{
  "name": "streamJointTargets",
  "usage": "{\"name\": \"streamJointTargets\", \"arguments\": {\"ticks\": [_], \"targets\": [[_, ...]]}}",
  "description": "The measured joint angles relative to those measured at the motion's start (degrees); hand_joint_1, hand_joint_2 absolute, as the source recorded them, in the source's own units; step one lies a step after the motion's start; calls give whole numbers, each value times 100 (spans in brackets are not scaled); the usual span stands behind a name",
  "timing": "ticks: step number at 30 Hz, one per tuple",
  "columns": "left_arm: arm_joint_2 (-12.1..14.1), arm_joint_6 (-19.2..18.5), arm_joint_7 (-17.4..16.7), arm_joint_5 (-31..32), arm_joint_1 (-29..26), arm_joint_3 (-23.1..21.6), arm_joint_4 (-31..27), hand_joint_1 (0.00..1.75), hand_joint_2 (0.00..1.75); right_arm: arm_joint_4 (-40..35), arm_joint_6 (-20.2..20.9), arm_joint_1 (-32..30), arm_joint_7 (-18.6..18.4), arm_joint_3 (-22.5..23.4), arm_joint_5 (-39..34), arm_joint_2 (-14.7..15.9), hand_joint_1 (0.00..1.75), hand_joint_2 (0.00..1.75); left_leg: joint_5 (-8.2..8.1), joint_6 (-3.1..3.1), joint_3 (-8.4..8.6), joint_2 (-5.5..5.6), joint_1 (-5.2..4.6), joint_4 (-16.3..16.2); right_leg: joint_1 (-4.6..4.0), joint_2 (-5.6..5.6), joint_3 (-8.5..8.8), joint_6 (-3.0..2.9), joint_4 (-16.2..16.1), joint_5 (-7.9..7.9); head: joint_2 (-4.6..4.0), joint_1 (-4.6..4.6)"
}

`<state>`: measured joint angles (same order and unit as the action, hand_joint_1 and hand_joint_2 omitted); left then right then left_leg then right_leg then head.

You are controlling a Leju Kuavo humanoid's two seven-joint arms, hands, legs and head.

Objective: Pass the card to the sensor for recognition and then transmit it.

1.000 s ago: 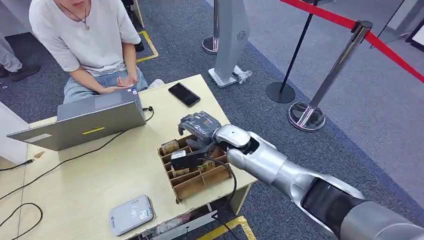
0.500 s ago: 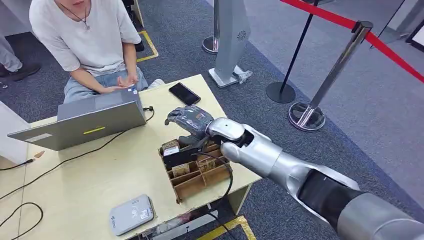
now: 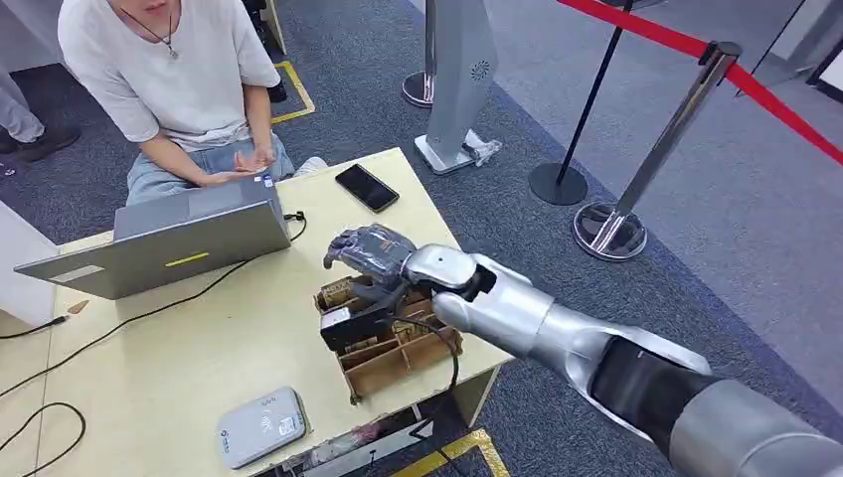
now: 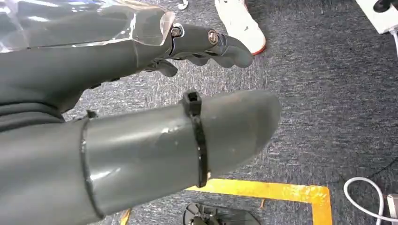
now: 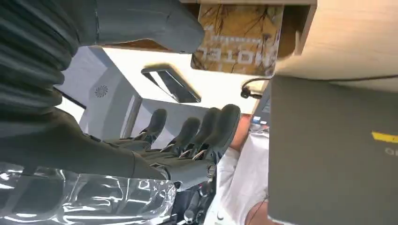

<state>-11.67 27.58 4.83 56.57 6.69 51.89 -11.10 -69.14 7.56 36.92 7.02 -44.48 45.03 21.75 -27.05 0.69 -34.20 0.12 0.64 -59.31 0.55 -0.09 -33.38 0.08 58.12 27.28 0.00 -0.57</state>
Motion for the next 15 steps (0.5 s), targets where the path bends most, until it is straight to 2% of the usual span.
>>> {"name": "streamJointTargets", "arguments": {"ticks": [6, 15], "targets": [[0, 0, -11, -28, 20, 0, 0, 0, 0, 180, 9, 120, -33, -147, -11, -109, 73, 175, 0, 0, 1, 0, 0, 0, 0, 0, 0, 0, 0, 0, 0, 0], [0, -13, -9, -42, 25, 0, 0, 0, 0, 474, 13, 331, -76, -302, -103, -227, 84, 175, 0, 0, 0, 0, 0, 0, 0, 0, 0, 0, 0, 0, 0, 0]]}}
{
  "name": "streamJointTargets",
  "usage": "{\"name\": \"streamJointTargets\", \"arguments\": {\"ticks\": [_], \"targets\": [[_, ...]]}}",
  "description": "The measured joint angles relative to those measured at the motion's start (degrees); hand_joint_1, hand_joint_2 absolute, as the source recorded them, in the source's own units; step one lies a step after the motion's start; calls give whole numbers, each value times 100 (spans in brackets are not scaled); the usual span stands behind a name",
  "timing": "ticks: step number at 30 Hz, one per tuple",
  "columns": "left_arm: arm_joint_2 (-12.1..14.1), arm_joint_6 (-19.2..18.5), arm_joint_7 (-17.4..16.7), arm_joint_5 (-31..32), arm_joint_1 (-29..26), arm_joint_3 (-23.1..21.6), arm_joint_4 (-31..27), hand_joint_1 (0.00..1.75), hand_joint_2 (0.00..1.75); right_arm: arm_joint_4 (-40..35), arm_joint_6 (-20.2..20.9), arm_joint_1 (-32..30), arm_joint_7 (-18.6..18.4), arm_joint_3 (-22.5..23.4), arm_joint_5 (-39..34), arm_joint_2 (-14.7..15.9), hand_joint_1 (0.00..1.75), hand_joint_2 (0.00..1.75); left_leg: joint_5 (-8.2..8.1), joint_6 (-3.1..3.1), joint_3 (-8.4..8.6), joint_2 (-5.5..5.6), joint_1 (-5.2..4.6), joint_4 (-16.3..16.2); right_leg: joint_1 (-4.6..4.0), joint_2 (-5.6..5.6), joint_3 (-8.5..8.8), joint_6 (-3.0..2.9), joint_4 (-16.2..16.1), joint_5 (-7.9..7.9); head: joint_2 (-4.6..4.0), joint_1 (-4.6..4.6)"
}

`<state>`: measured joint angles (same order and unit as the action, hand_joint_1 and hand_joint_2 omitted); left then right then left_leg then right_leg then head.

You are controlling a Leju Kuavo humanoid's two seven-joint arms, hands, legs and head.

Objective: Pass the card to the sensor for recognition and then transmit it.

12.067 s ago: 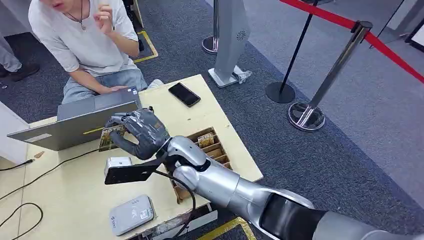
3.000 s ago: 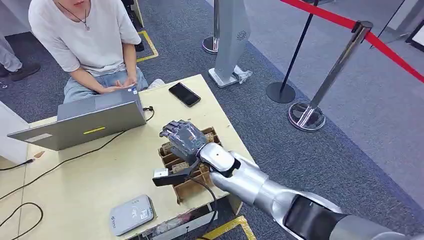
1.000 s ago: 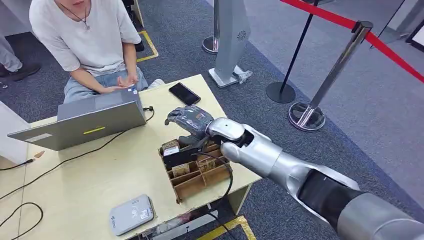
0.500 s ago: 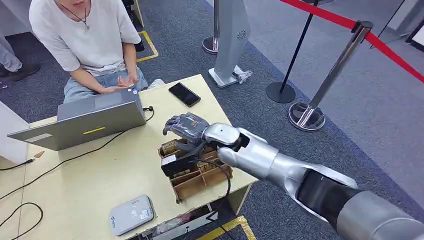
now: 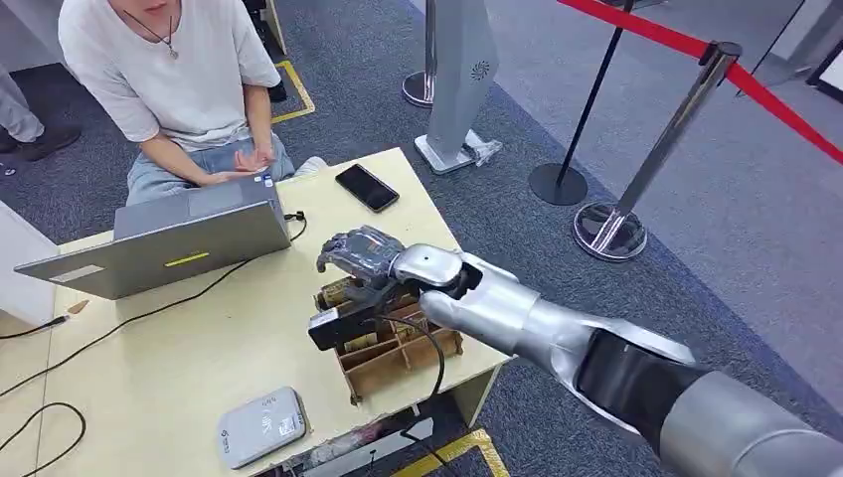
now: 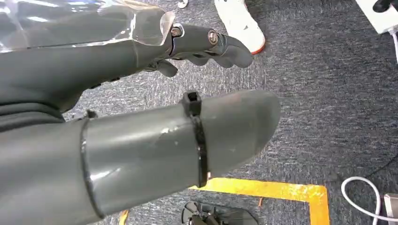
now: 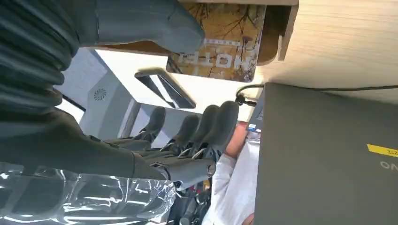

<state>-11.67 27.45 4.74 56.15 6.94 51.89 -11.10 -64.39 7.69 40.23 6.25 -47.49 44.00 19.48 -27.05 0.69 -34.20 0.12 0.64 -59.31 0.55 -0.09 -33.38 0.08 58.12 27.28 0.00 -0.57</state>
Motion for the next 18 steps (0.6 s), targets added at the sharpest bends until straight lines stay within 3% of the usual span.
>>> {"name": "streamJointTargets", "arguments": {"ticks": [1, 2, 4, 15, 18], "targets": [[0, 0, 0, -4, 0, 0, 0, 0, 0, 18, 0, 23, 0, -13, -2, -5, 96, 175, 0, 0, 0, 0, 0, 0, 0, 0, 0, 0, 0, 0, 0, 0], [0, 2, 0, -9, 0, 0, 0, 0, 0, 46, 0, 50, 0, -35, -7, -13, 131, 175, 0, 0, 0, 0, 0, 0, 0, 0, 0, 0, 0, 0, 0, 0], [0, 9, 0, -18, 1, 0, 0, 0, 0, 90, 2, 93, 18, -68, -13, -26, 138, 175, 0, 0, 0, 0, 0, 0, 0, 0, 0, 0, 0, 0, 0, 0], [0, 13, -26, -92, 6, 0, 0, 0, 0, 289, 9, 250, 46, -197, -100, -133, 133, 175, 1, 0, 1, 0, 0, 0, 0, 0, 0, 0, 0, 0, 0, 0], [0, 15, -28, -96, 6, 0, 0, 0, 0, 326, 9, 286, 57, -228, -116, -149, 148, 175, 1, 0, 1, 0, 0, 0, 0, 0, 1, 0, 0, 0, 0, 0]]}}
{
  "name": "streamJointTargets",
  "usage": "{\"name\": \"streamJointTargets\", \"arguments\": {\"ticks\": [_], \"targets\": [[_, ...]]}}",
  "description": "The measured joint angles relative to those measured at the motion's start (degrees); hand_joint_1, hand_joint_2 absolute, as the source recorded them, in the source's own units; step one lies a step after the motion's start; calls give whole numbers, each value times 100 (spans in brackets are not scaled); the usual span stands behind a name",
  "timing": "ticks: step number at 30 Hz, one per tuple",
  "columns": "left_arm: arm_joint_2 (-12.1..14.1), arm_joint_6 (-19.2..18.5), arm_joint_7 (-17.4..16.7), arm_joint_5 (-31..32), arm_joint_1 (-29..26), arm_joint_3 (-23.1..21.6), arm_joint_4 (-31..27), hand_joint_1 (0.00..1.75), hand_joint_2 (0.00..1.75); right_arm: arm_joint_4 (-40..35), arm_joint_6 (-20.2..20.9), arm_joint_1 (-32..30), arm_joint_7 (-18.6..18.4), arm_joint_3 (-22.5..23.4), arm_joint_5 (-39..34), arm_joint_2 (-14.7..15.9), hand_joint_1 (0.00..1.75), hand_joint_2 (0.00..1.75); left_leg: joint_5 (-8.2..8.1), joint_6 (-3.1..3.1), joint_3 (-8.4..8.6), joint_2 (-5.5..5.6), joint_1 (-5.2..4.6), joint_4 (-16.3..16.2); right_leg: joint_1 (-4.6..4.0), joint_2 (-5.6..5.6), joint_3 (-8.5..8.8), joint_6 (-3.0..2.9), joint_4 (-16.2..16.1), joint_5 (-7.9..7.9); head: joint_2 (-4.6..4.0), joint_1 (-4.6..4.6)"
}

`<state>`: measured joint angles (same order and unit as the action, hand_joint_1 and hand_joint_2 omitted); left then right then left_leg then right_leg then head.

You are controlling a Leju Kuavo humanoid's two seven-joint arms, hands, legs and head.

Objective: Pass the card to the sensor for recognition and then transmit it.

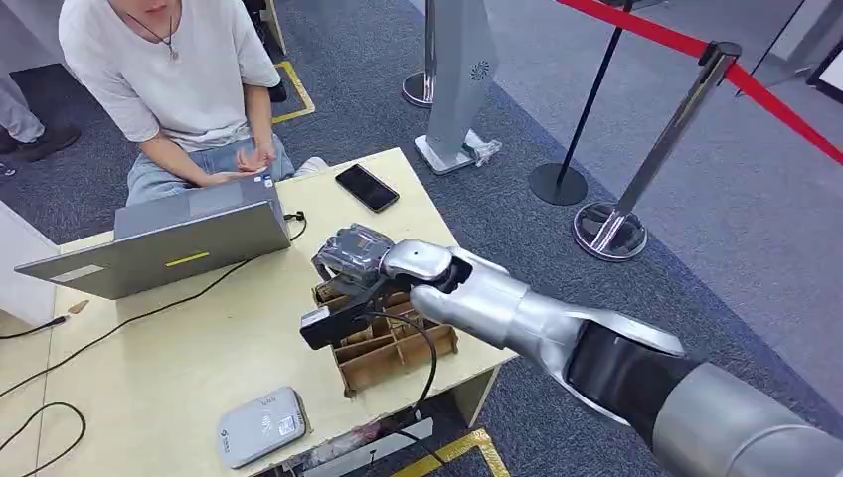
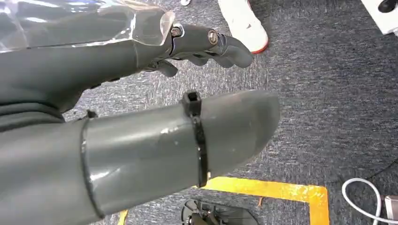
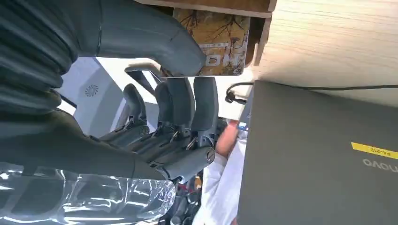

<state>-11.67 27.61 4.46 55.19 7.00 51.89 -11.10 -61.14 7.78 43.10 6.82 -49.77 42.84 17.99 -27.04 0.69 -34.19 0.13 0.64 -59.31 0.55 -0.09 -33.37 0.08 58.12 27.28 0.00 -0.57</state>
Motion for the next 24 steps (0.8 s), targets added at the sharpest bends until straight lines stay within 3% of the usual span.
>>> {"name": "streamJointTargets", "arguments": {"ticks": [5, 24], "targets": [[2, 2, -9, -26, 0, 0, 0, 0, 0, 55, 9, 70, 29, -37, -61, -28, 175, 175, 0, 0, 0, 0, 0, 0, 0, 0, 0, 0, 0, -1, 0, 0], [9, 2, 4, -83, -5, 2, 0, 0, 0, -52, -9, 370, -70, -20, -201, 46, 175, 175, 0, 0, 1, 0, 0, -1, 0, 0, -1, 0, 0, -1, 0, 0]]}}
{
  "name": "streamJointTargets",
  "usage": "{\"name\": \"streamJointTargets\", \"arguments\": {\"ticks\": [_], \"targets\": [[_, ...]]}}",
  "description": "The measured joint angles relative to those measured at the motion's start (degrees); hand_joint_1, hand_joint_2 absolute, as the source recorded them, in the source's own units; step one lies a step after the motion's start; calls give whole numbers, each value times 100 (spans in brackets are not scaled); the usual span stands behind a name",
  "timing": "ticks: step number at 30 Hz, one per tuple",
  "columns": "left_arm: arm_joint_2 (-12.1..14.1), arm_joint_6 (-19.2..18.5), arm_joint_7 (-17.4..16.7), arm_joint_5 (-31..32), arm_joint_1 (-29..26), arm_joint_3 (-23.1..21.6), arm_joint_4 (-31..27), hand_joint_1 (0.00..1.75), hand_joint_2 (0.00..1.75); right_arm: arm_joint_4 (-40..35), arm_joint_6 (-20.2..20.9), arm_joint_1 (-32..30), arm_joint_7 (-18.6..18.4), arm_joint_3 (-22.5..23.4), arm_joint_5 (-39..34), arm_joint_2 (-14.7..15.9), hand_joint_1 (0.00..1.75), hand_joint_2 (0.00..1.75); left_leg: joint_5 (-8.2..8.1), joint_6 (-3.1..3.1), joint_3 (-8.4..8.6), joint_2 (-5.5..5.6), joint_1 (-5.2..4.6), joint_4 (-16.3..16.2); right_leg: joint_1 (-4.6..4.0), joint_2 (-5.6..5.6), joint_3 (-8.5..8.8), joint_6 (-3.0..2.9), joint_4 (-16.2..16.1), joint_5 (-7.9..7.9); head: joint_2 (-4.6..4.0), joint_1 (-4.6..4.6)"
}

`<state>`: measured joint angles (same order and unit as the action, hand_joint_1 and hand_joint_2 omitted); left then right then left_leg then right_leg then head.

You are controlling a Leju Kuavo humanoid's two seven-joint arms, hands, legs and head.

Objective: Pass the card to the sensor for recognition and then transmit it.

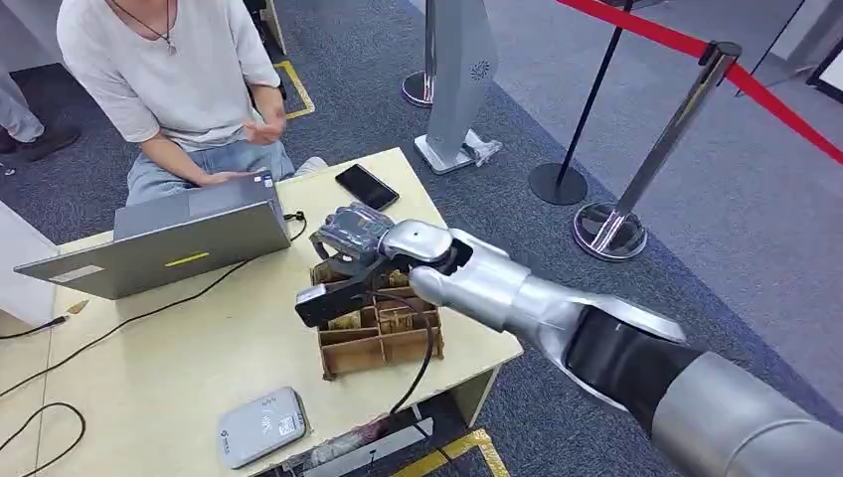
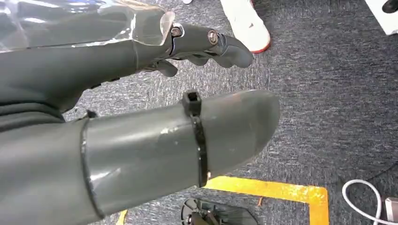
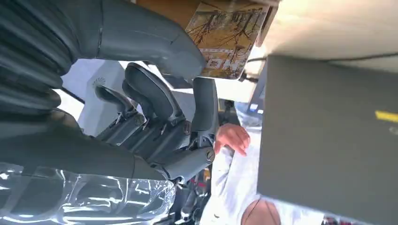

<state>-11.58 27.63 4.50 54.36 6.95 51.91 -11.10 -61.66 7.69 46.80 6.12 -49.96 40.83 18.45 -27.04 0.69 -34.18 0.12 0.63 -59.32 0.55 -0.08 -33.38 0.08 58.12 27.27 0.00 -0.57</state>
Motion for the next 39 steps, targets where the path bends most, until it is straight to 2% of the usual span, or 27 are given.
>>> {"name": "streamJointTargets", "arguments": {"ticks": [12, 19, 26, 31, 34, 37, 38, 39], "targets": [[0, -4, 9, 33, -1, 0, 0, 0, 0, -371, -46, 330, -138, 177, -61, 301, 175, 175, 0, 0, 0, 0, -1, -1, 0, 0, 0, 0, 0, -1, 0, 0], [-24, 72, -24, -26, 20, 2, 0, 0, 0, -450, -193, 835, -210, 337, -11, 275, 175, 175, 0, 0, 0, 0, 0, 0, 0, 0, 0, -1, 1, -1, 0, 0], [-63, 79, -85, 42, 60, 2, 0, 0, 0, -181, -1026, 1029, -262, 452, 424, -48, 175, 175, 1, 0, 0, 0, 1, 0, -1, 1, 0, -1, 2, -1, 0, 0], [-64, 59, -131, 164, 104, -2, 0, 0, 0, 379, -1846, 1074, -332, 472, 992, -437, 175, 175, 1, 0, 0, -1, 1, 0, -1, 1, 0, -1, 2, -1, 0, 0], [-59, 24, -129, 210, 105, -33, 0, 0, 0, 808, -2126, 1128, -369, 474, 1243, -677, 175, 175, 1, 1, 0, -1, 1, 0, -1, 2, 1, -1, 3, -1, 0, 0], [-57, 15, -129, 212, 105, -55, 0, 0, 0, 1212, -2236, 1152, -376, 474, 1333, -902, 175, 175, 1, 1, 0, -1, 1, 0, -1, 1, 0, -1, 3, -1, 0, 0], [-57, 15, -129, 205, 104, -55, 0, 0, 0, 1312, -2267, 1152, -383, 474, 1373, -964, 155, 175, 1, 1, 0, 0, 1, 0, -1, 0, 0, -1, 3, -1, 0, 0], [-55, 15, -131, 203, 101, -55, 0, 0, 0, 1400, -2284, 1155, -400, 474, 1384, -1023, 56, 175, 1, 1, 0, -1, 1, 0, -1, 0, 0, -1, 3, -1, 0, 0]]}}
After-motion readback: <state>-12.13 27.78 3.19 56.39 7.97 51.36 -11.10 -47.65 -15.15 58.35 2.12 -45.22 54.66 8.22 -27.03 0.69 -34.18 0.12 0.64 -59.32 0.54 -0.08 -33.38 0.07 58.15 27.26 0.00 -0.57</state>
